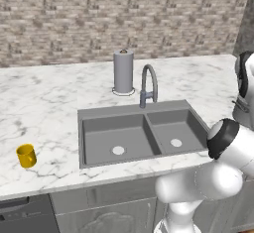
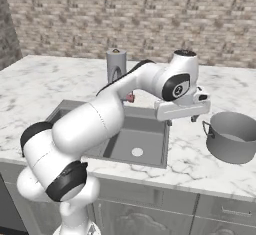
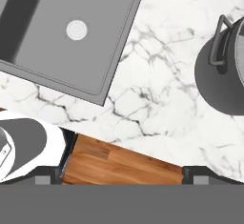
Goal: Place the pot in the left basin and the mug in the right basin of the sink.
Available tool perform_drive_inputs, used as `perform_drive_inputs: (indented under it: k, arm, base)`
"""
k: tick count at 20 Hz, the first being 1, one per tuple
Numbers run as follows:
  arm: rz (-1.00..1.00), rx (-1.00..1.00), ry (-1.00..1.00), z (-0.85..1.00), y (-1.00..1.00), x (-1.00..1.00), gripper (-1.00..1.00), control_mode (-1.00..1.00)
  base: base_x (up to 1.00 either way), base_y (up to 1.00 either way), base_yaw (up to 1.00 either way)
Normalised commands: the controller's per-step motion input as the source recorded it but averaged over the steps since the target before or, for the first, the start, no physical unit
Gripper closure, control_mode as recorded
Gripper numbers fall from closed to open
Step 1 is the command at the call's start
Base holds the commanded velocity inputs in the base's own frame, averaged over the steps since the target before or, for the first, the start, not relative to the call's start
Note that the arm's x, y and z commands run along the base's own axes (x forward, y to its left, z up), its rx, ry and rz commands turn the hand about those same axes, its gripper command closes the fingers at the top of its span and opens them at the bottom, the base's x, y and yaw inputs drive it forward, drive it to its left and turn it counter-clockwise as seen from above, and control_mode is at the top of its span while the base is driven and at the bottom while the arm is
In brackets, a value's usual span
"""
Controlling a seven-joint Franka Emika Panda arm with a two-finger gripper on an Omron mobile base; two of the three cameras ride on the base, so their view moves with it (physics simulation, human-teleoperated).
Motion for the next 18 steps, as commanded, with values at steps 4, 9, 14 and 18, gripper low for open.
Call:
perform_drive_inputs:
  k: [4, 9, 14, 18]
  arm:
    - [0.01, 0.0, 0.01, -0.17, -0.32, 0.09, -1.0, -1.0]
    - [0.05, 0.0, 0.03, -0.14, -0.3, 0.16, -1.0, -1.0]
    - [0.05, 0.04, 0.04, -0.02, -0.39, 0.07, -1.0, -1.0]
    - [0.05, 0.03, 0.03, 0.0, -0.35, 0.05, -1.0, -1.0]
  base:
    - [0.0, 0.0, 0.0]
    - [0.0, 0.0, 0.0]
    - [0.0, 0.0, 0.0]
    - [0.0, 0.0, 0.0]
